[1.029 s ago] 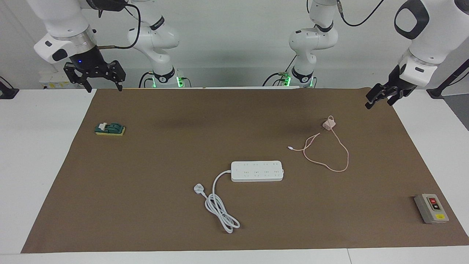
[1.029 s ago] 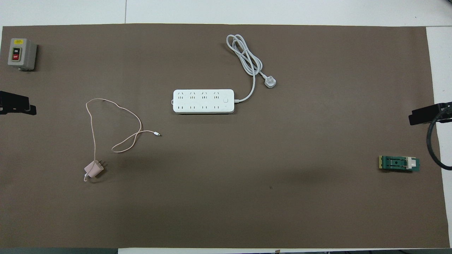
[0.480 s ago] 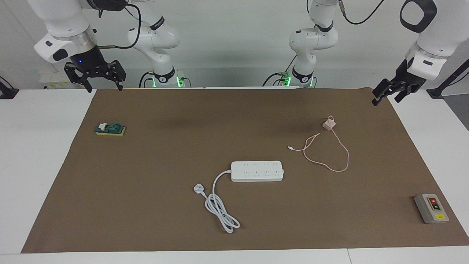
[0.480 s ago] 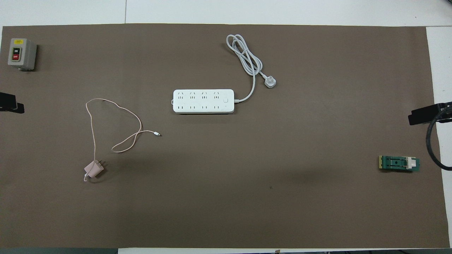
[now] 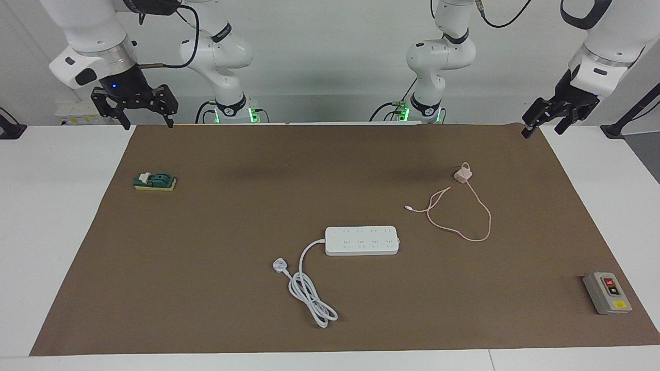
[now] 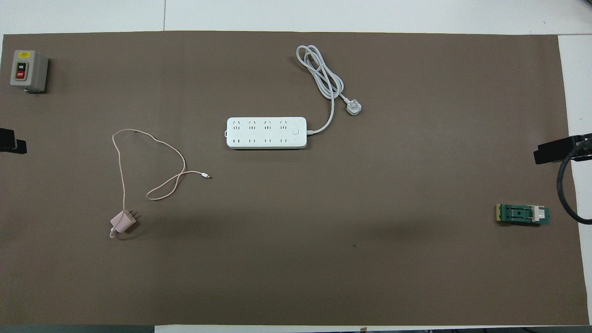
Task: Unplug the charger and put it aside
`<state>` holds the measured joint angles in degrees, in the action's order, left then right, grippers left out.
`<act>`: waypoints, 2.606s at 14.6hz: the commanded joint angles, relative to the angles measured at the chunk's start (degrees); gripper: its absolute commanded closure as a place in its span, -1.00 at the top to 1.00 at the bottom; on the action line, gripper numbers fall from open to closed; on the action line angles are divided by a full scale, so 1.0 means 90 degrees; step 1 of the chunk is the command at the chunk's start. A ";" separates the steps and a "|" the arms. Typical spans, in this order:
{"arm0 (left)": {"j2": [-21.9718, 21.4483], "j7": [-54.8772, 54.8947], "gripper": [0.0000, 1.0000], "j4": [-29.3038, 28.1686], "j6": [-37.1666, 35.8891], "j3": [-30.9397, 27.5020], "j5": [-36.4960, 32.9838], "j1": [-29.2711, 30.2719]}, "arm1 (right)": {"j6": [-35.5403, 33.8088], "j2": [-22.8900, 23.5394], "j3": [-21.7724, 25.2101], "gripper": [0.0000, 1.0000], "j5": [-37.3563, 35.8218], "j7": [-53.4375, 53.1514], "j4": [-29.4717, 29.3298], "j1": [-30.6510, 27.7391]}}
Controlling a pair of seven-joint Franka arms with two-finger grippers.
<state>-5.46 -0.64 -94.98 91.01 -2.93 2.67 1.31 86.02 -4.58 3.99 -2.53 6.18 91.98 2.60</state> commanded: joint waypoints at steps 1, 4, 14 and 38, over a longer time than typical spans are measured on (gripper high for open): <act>-0.0018 0.0071 1.00 -0.0013 -0.0298 -0.0348 -0.0188 -0.0594 | 0.0071 -0.0126 -0.0043 1.00 0.0241 -0.0003 0.0132 -0.0073; 0.0216 0.0091 1.00 0.0123 -0.0376 -0.0387 -0.0189 -0.0624 | 0.0071 -0.0126 -0.0043 1.00 0.0281 -0.0033 0.0142 -0.0083; 0.0129 0.0110 1.00 0.0153 -0.0464 -0.0211 -0.0247 -0.0673 | 0.0090 -0.0126 -0.0033 1.00 0.0272 -0.0023 0.0142 -0.0093; 0.0041 0.0608 1.00 0.0124 -0.0396 -0.0211 -0.0316 -0.0819 | 0.0081 -0.0126 -0.0033 1.00 0.0272 0.0006 0.0142 -0.0093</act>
<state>-4.47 4.23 -94.13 88.29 -4.21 1.12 -5.07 86.02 -4.60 4.03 -1.10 6.15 91.98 2.55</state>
